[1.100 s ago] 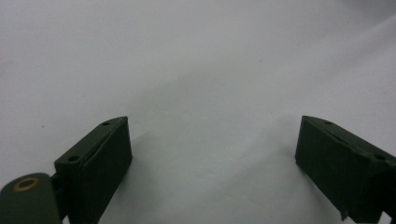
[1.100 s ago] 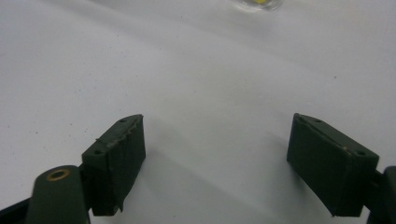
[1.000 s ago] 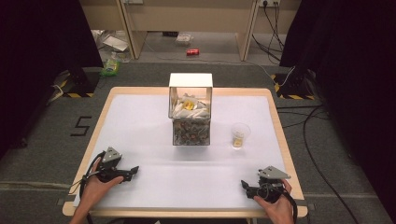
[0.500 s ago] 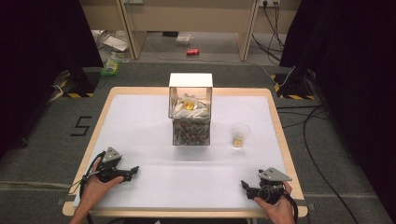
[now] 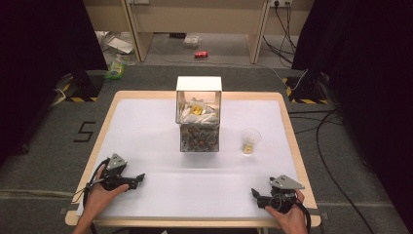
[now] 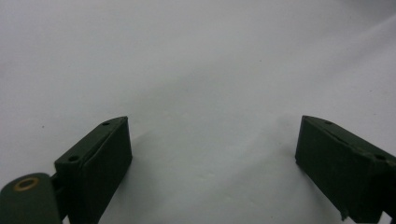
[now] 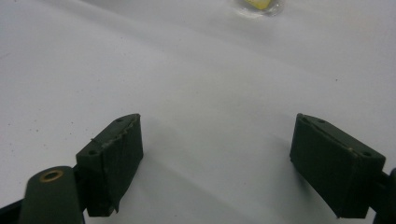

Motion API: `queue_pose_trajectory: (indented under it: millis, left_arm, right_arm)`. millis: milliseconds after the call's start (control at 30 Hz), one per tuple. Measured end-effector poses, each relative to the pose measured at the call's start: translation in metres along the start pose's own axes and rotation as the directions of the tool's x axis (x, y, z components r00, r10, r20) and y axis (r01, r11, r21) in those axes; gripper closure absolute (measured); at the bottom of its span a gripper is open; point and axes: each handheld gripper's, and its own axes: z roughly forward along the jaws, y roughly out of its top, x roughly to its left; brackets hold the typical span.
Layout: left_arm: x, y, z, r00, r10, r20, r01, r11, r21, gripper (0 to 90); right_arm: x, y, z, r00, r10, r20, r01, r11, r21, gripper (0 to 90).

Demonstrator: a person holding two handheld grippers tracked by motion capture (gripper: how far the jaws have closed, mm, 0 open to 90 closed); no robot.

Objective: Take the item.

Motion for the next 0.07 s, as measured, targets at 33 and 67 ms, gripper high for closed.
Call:
queue_pose_trajectory:
  millis: [33,67]
  left_arm:
    - [0.0000,0.0000,0.0000,1.0000,0.000,0.000,0.000,1.0000,0.000,9.9]
    - [0.0000,0.0000,-0.0001,1.0000,0.000,0.000,0.000,1.0000,0.000,9.9]
  right_arm:
    - [-0.0002,0.0000,0.0000,1.0000,0.000,0.000,0.000,1.0000,0.000,17.8]
    - [0.0000,0.0001,0.0000,1.0000,0.000,0.000,0.000,1.0000,0.001,17.7]
